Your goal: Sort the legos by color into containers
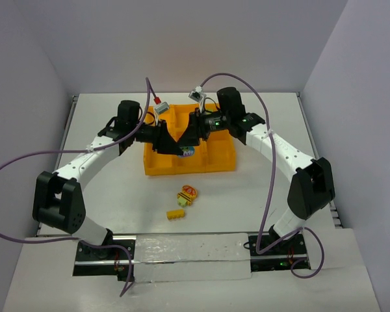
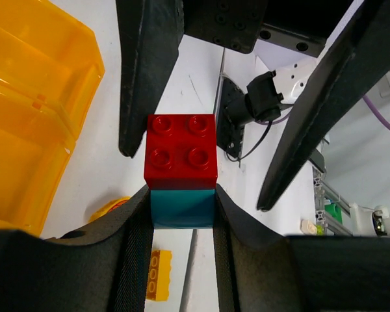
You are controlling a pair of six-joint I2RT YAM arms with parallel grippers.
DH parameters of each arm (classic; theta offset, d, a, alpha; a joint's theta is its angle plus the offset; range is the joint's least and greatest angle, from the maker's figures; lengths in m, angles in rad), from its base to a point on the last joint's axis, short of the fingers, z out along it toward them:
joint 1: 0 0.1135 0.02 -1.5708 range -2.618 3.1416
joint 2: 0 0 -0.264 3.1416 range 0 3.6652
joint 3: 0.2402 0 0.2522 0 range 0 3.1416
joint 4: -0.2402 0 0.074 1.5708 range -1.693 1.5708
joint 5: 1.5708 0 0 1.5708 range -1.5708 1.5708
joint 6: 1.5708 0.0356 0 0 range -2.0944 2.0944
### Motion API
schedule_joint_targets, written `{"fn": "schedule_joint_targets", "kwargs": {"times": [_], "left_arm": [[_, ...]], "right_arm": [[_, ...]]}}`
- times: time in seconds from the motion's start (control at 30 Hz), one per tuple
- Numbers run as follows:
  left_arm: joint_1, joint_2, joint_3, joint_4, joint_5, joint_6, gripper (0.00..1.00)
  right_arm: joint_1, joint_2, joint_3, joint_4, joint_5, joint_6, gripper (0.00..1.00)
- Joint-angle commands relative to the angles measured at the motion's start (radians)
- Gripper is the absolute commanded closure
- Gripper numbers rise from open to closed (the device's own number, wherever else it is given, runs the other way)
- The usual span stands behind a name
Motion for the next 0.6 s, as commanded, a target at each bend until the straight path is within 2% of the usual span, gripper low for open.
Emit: {"fn": "schedule_joint_targets", "kwargs": {"times": [0.0, 0.33, 0.5, 0.57], "left_arm": [[-0.002, -0.043, 0.054, -0.039, 0.025, 0.080, 1.00], [-0.001, -0.057, 0.059, -0.081, 0.007, 0.118, 1.00], [-0.001, -0.052, 0.064, -0.087, -0.002, 0.119, 1.00], [0.001, -0.047, 0.071, -0.084, -0.013, 0.113, 0.98]], "right_arm": [[-0.006, -0.010, -0.012, 0.070, -0.104, -0.004, 0.28], [-0.019, -0.017, -0.047, 0.114, -0.140, 0.023, 0.66], [-0.020, -0.024, -0.055, 0.122, -0.151, 0.026, 0.93], [-0.020, -0.029, -0.060, 0.129, -0.150, 0.031, 0.98]]}}
